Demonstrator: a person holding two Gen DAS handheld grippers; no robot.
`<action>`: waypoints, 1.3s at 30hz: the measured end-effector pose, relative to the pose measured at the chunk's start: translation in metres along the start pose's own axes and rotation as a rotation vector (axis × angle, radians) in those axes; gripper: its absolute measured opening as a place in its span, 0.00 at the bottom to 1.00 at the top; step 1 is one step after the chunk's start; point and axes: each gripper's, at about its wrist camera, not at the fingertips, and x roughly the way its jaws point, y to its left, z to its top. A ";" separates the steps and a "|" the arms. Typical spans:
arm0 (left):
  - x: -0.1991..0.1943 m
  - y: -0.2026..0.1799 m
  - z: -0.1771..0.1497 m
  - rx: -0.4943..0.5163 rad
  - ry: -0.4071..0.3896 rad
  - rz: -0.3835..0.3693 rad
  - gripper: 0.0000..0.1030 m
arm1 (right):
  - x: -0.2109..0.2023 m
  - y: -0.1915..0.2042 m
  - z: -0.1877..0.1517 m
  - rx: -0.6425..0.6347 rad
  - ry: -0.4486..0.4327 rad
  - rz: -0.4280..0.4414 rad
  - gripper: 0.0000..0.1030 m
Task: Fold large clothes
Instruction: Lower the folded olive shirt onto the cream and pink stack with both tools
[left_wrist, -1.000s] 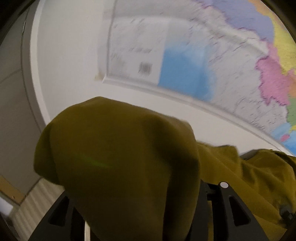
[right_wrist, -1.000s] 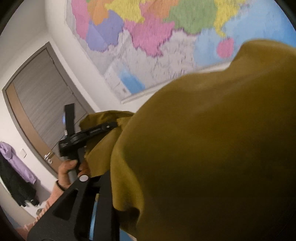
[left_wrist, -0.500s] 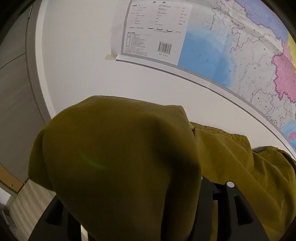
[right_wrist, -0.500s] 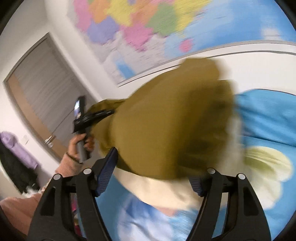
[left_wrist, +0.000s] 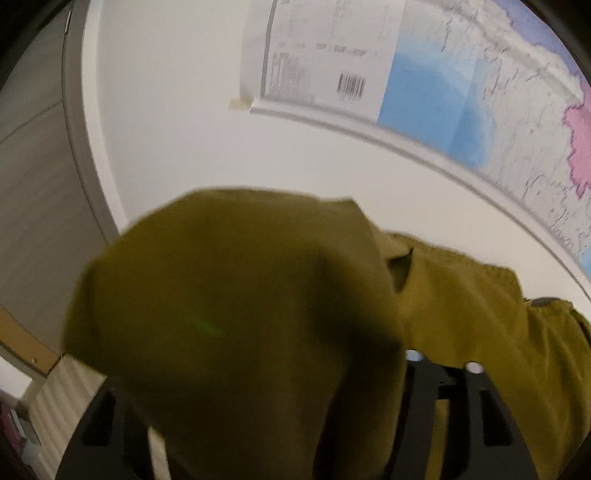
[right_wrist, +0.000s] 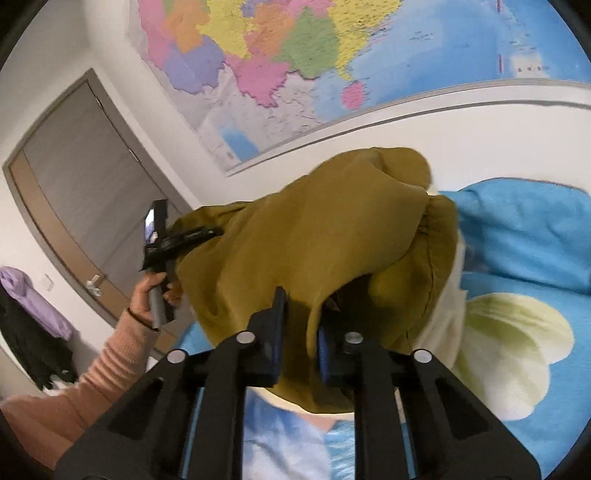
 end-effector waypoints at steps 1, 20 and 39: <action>-0.002 0.001 0.004 0.001 -0.009 -0.003 0.55 | -0.005 0.001 -0.001 -0.013 -0.010 -0.006 0.11; -0.035 0.000 -0.024 0.046 -0.059 0.103 0.81 | -0.032 0.008 0.012 -0.113 0.013 -0.207 0.34; -0.053 -0.052 -0.055 0.186 -0.089 -0.074 0.93 | 0.098 -0.041 0.065 0.038 0.134 -0.209 0.27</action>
